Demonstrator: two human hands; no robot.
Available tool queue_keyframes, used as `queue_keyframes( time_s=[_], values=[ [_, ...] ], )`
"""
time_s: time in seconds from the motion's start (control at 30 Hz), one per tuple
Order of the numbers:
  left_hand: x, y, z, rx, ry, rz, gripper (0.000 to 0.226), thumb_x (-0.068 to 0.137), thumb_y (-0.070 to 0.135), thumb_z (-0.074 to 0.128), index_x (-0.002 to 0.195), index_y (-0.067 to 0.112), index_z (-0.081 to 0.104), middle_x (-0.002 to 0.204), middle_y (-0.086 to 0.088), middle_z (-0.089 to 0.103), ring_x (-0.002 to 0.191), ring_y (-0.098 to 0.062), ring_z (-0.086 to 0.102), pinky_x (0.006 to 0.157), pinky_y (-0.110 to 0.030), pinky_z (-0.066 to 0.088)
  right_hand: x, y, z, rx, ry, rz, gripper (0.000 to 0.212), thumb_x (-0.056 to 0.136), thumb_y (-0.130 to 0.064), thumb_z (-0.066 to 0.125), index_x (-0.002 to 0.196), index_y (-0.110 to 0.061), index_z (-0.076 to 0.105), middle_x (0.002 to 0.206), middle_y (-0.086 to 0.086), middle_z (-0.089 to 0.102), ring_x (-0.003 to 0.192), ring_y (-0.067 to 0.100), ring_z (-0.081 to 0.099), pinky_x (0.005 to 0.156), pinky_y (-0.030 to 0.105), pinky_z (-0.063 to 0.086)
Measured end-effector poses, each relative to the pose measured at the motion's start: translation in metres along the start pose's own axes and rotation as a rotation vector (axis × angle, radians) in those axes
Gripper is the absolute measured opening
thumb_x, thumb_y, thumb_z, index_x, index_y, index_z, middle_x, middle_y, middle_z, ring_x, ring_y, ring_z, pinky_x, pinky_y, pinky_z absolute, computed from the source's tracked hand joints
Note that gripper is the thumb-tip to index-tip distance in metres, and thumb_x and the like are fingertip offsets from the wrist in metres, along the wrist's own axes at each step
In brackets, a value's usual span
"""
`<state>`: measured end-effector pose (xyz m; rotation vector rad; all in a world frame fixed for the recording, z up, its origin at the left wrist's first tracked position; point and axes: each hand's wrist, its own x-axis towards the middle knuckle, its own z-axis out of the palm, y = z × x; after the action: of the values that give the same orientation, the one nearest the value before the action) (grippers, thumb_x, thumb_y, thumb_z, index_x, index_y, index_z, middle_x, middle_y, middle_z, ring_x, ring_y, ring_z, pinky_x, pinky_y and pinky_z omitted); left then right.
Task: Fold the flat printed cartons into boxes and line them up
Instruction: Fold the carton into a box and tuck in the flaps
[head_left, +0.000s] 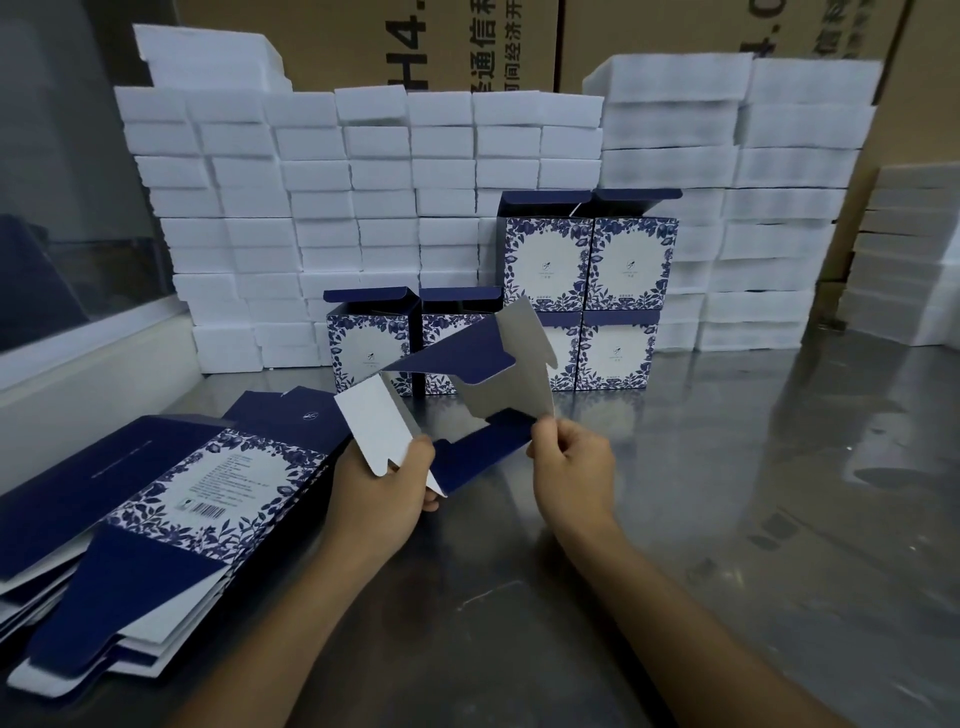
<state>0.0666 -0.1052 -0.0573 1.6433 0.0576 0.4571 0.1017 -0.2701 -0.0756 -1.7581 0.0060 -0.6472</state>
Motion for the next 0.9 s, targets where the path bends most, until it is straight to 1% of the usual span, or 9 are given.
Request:
queue_keyframes(
  time_s=[0.1,0.2,0.3,0.37,0.5,0.6,0.7,0.8,0.9],
  values=[
    [0.002,-0.002,-0.001,0.022,-0.001,0.0,0.022,0.087,0.012,0.063,0.065,0.008,0.062,0.056,-0.004,0.066,0.049,-0.018,0.065,0.051,-0.031,0.053,0.0,-0.001,-0.001,-0.041,0.013,0.021,0.046,0.097,-0.023,0.053,0.057,-0.003,0.042,0.052,0.002,0.034,0.051,0.014,0.029,0.052,0.032,0.024],
    [0.0,-0.002,-0.001,0.091,0.003,0.051,0.025,0.074,0.025,0.063,0.054,0.011,0.057,0.052,-0.008,0.06,0.052,-0.019,0.062,0.057,-0.036,0.05,-0.001,-0.004,-0.003,-0.087,0.096,-0.003,0.041,0.096,-0.031,0.059,0.062,-0.013,0.044,0.051,-0.007,0.043,0.05,0.011,0.038,0.055,0.035,0.033],
    [0.002,-0.005,-0.006,0.279,0.001,0.191,0.033,0.071,0.026,0.062,0.052,0.005,0.046,0.043,-0.002,0.051,0.04,-0.012,0.048,0.044,-0.025,0.037,-0.005,-0.01,-0.004,0.012,0.122,-0.08,0.02,0.09,-0.032,0.071,0.092,-0.026,0.052,0.086,-0.01,0.062,0.078,0.008,0.061,0.07,0.036,0.05],
    [0.0,-0.007,-0.007,0.386,-0.034,0.266,0.039,0.075,0.025,0.062,0.047,0.006,0.043,0.041,0.0,0.048,0.039,-0.013,0.045,0.041,-0.028,0.033,-0.008,-0.012,-0.004,0.108,0.032,-0.149,0.04,0.083,-0.031,0.078,0.113,-0.035,0.051,0.11,-0.012,0.062,0.101,0.008,0.062,0.079,0.037,0.055],
    [-0.003,-0.009,-0.005,0.362,-0.021,0.314,0.032,0.069,0.031,0.057,0.065,0.0,0.056,0.06,-0.008,0.059,0.053,-0.021,0.058,0.047,-0.043,0.045,-0.011,-0.016,-0.001,0.113,-0.017,-0.324,0.063,0.081,-0.026,0.083,0.136,-0.029,0.052,0.129,-0.013,0.058,0.119,0.013,0.058,0.091,0.041,0.054],
    [-0.003,-0.008,-0.007,0.383,-0.013,0.383,0.016,0.072,0.031,0.063,0.082,0.028,0.052,0.073,0.005,0.058,0.068,-0.007,0.059,0.053,-0.035,0.047,-0.01,-0.019,-0.003,0.128,0.05,-0.318,0.048,0.087,-0.025,0.079,0.129,-0.028,0.055,0.122,-0.013,0.061,0.113,0.009,0.059,0.09,0.044,0.054],
    [-0.004,-0.001,-0.007,0.256,-0.088,0.447,0.039,0.073,0.038,0.068,0.104,0.043,0.045,0.1,0.012,0.061,0.09,-0.001,0.061,0.07,-0.027,0.05,-0.009,-0.02,-0.007,0.115,0.088,-0.315,0.029,0.091,-0.039,0.068,0.117,-0.03,0.057,0.111,-0.012,0.063,0.104,0.009,0.061,0.086,0.048,0.053],
    [-0.007,0.006,-0.006,0.112,-0.116,0.456,0.064,0.074,0.048,0.065,0.132,0.04,0.04,0.126,0.016,0.057,0.114,-0.003,0.056,0.09,-0.032,0.049,-0.009,-0.023,-0.006,0.118,0.072,-0.312,0.033,0.095,-0.049,0.056,0.115,-0.023,0.061,0.11,-0.007,0.064,0.103,0.013,0.062,0.086,0.047,0.053],
    [-0.005,0.011,-0.004,0.123,-0.029,0.45,0.052,0.078,0.046,0.065,0.126,0.043,0.046,0.121,0.025,0.055,0.111,0.0,0.057,0.087,-0.031,0.051,-0.011,-0.023,-0.003,0.082,-0.002,-0.344,0.043,0.095,-0.056,0.05,0.123,-0.025,0.06,0.115,-0.01,0.062,0.109,0.01,0.059,0.091,0.038,0.052]
  ],
)
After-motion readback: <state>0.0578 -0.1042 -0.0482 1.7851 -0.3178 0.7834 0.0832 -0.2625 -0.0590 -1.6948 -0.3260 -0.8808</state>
